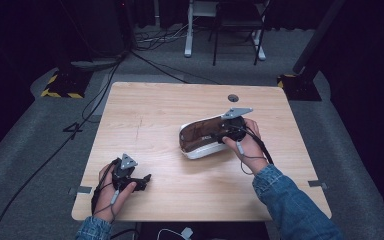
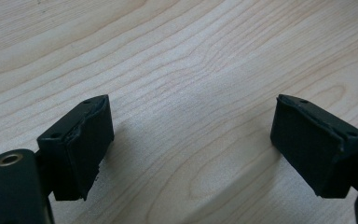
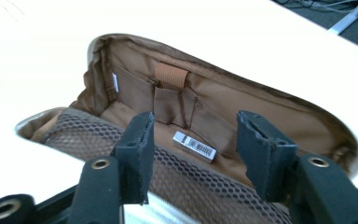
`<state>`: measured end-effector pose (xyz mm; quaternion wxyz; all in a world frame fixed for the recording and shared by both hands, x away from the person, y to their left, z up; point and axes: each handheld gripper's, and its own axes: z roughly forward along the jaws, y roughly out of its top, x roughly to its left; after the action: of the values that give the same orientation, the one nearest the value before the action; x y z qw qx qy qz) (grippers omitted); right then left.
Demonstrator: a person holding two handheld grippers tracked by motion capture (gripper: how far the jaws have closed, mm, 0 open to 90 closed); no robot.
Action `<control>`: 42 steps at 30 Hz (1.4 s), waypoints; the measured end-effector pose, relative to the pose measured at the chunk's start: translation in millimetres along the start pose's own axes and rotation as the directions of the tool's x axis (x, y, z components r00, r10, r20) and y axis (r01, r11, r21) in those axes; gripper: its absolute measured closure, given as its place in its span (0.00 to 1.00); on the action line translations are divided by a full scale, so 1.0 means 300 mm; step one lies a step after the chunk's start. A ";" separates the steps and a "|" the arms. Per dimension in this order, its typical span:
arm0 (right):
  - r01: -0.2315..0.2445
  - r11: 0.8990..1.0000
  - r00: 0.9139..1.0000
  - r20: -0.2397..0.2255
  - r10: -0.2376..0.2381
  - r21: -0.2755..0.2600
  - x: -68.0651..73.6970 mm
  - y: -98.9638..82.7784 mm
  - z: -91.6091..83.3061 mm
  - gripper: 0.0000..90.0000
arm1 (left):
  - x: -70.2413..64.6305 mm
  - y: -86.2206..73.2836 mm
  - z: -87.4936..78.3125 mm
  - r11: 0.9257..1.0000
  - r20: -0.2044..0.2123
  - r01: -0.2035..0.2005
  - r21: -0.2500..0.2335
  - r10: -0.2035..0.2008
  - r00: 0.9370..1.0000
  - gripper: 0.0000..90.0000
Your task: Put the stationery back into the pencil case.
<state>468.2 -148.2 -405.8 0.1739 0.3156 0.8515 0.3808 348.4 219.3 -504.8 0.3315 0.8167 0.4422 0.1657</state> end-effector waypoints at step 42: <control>-0.159 0.985 0.985 0.054 0.163 -0.069 -0.068 -0.312 -0.460 0.31 | -0.003 0.000 0.000 1.000 0.003 -0.003 0.003 0.003 1.000 0.14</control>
<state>371.3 -284.0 -386.0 0.1778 0.3888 0.8051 0.4112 347.8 218.7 -504.8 0.3307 0.8183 0.4406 0.1643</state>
